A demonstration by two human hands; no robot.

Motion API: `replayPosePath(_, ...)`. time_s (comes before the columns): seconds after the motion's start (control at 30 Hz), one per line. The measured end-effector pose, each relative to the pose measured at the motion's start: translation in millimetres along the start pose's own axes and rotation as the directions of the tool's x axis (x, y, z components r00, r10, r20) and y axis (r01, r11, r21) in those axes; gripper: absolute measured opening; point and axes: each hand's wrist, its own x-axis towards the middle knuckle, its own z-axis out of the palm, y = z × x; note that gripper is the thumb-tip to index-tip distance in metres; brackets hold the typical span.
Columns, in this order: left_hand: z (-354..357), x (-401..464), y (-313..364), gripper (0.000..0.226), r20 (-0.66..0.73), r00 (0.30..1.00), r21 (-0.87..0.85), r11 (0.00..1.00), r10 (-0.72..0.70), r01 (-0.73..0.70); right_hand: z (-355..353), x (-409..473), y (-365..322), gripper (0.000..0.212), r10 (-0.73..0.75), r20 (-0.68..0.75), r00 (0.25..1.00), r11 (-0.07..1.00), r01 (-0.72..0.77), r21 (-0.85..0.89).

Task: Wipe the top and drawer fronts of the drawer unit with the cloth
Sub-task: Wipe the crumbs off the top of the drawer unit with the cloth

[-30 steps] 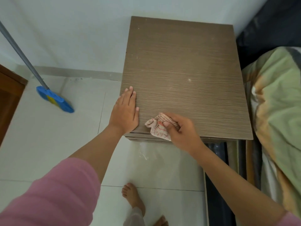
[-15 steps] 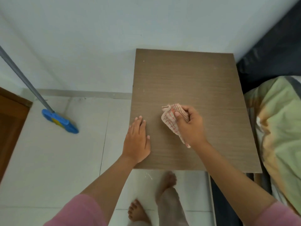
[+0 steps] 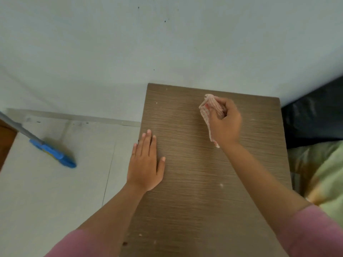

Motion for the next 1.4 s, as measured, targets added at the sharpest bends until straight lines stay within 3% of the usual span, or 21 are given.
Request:
replayPosePath(0.1, -2.3, 1.3, 0.1, 0.068, 0.019, 1.000, -0.001, 1.000, -0.011, 0.011, 16.8, 26.0, 9.6, 0.030, -0.156, -0.068, 0.985, 0.967, 0.138, -0.212)
replayPosePath(0.27, -5.2, 1.2, 1.1, 0.070, 0.067, 0.997, -0.022, 0.999, -0.042, 0.044, 50.9, 31.3, 36.5, 0.035, -0.226, 0.075, 0.971, 0.905, 0.238, -0.354)
replayPosePath(0.4, -5.7, 2.8, 1.6, 0.070, 0.090, 0.995, -0.016, 0.998, -0.052, 0.054, 62.0, 28.2, 45.3, 0.039, -0.221, 0.211, 0.952, 0.881, 0.288, -0.374)
replayPosePath(0.6, -5.1, 2.9, 1.2, 0.070, 0.105, 0.993, -0.010, 0.998, -0.054, 0.055, 42.6, 27.2, 29.9, 0.053, -0.044, 0.412, 0.910, 0.982, 0.115, -0.151)
replayPosePath(0.7, -5.6, 3.0, 1.3, 0.070, 0.102, 0.993, -0.010, 0.999, -0.050, 0.052, 34.9, 35.8, 37.4, 0.050, -0.146, 0.432, 0.890, 0.953, 0.244, -0.181)
replayPosePath(0.97, -5.3, 3.9, 1.5, 0.070, 0.098, 0.994, -0.009, 0.998, -0.053, 0.055, 55.5, 33.1, 45.7, 0.052, -0.175, 0.453, 0.874, 0.816, 0.386, -0.430)
replayPosePath(1.17, -4.5, 3.9, 1.7, 0.070, 0.094, 0.994, -0.019, 0.998, -0.055, 0.057, 69.9, 37.2, 40.5, 0.052, -0.185, 0.509, 0.841, 0.793, 0.433, -0.428)
replayPosePath(1.4, -4.4, 3.9, 1.9, 0.070, 0.086, 0.994, -0.022, 0.998, -0.061, 0.063, 90.0, 46.2, 30.4, 0.052, -0.247, 0.642, 0.726, 0.765, 0.552, -0.330)
